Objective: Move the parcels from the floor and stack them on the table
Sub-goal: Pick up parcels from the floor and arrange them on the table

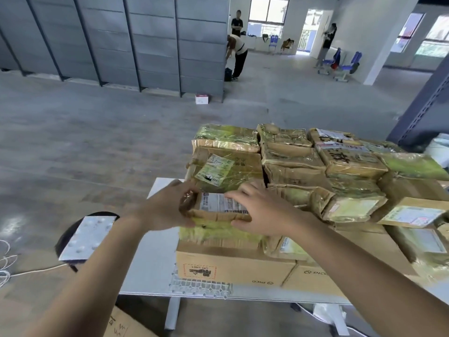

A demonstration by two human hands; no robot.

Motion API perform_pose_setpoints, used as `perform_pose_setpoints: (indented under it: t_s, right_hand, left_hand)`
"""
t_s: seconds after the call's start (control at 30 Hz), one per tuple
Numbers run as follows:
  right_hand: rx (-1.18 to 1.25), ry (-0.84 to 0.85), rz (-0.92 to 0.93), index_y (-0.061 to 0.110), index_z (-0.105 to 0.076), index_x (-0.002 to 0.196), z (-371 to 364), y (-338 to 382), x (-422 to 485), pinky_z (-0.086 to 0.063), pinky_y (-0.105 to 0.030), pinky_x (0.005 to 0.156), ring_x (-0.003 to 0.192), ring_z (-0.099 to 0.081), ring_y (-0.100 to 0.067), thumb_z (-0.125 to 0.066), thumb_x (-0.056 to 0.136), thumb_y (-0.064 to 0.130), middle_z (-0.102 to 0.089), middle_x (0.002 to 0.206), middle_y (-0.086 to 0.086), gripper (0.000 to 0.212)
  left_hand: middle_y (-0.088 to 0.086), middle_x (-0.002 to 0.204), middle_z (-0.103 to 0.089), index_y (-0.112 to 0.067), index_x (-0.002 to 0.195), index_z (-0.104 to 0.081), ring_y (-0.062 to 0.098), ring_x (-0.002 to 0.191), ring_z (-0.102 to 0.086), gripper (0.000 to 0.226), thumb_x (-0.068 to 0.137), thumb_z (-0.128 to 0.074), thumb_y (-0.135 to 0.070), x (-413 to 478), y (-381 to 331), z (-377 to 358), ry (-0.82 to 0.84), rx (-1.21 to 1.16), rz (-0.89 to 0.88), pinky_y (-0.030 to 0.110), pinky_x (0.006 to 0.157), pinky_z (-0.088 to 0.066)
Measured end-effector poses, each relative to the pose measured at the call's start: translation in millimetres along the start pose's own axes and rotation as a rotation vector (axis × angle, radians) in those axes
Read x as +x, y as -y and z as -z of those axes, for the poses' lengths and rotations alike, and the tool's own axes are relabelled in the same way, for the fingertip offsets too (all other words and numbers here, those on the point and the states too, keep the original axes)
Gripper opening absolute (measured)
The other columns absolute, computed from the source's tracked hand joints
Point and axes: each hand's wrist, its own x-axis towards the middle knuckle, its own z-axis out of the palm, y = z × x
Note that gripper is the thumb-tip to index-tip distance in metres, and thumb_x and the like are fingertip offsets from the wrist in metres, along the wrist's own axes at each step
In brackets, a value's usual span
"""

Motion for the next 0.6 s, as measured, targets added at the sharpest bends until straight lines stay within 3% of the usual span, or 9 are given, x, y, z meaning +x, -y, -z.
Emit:
perform_pose_setpoints:
  t_s: [0.07,0.17,0.27,0.4,0.5,0.6]
  right_hand:
    - [-0.038,-0.001,-0.017,0.032,-0.026,0.148,-12.9,-7.1,-0.7,-0.037,-0.029,0.092,0.120,-0.033,-0.015,-0.050,0.092,0.057,-0.040,0.125,0.004,0.066]
    - [-0.086,-0.014,-0.034,0.032,-0.028,0.148,-30.1,-15.1,-4.6,-0.041,-0.036,0.098,0.122,-0.034,-0.019,-0.050,0.091,0.057,-0.039,0.129,0.002,0.065]
    - [-0.135,-0.054,-0.047,0.030,-0.031,0.148,-42.0,-16.1,-9.2,-0.035,-0.041,0.106,0.132,-0.028,-0.022,-0.049,0.093,0.055,-0.035,0.141,0.000,0.063]
    - [-0.188,-0.084,-0.070,0.027,-0.035,0.146,-52.5,-17.2,-12.5,-0.030,-0.050,0.107,0.138,-0.024,-0.027,-0.056,0.091,0.050,-0.030,0.151,-0.003,0.063]
    - [-0.224,-0.069,-0.094,0.023,-0.042,0.142,-55.8,-16.5,-10.9,-0.034,-0.054,0.105,0.135,-0.032,-0.029,-0.061,0.088,0.051,-0.037,0.148,-0.006,0.063]
    - [-0.230,-0.087,-0.101,0.020,-0.053,0.132,-61.9,-12.7,-6.9,-0.044,-0.058,0.094,0.124,-0.046,-0.033,-0.072,0.079,0.050,-0.049,0.136,-0.010,0.063]
  left_hand:
    - [-0.008,0.114,-0.040,-0.032,0.126,-0.046,0.015,0.101,-0.049,0.069,0.068,-0.082,-0.024,3.3,0.5,-17.3,-0.020,-0.014,0.002,0.010,0.064,-0.032]
    - [-0.005,0.124,-0.039,-0.026,0.130,-0.045,0.014,0.106,-0.047,0.069,0.070,-0.080,-0.021,7.1,8.8,-45.9,-0.057,-0.055,0.013,0.018,0.082,-0.037]
    - [-0.002,0.133,-0.038,-0.023,0.134,-0.046,0.020,0.114,-0.050,0.069,0.073,-0.080,-0.022,6.4,20.0,-66.1,-0.124,-0.100,0.027,0.024,0.091,-0.040]
    - [-0.002,0.132,-0.040,-0.022,0.132,-0.051,0.023,0.111,-0.055,0.060,0.078,-0.076,-0.022,7.1,22.5,-71.3,-0.221,-0.050,0.000,0.032,0.090,-0.048]
    - [0.000,0.123,-0.046,-0.020,0.124,-0.059,0.023,0.104,-0.056,0.046,0.080,-0.072,-0.016,6.6,24.5,-74.0,-0.348,-0.068,-0.045,0.030,0.081,-0.048]
    - [0.003,0.127,-0.045,-0.020,0.122,-0.059,0.025,0.119,-0.043,0.050,0.075,-0.075,-0.018,6.3,25.8,-76.6,-0.377,0.052,-0.097,0.034,0.091,-0.045]
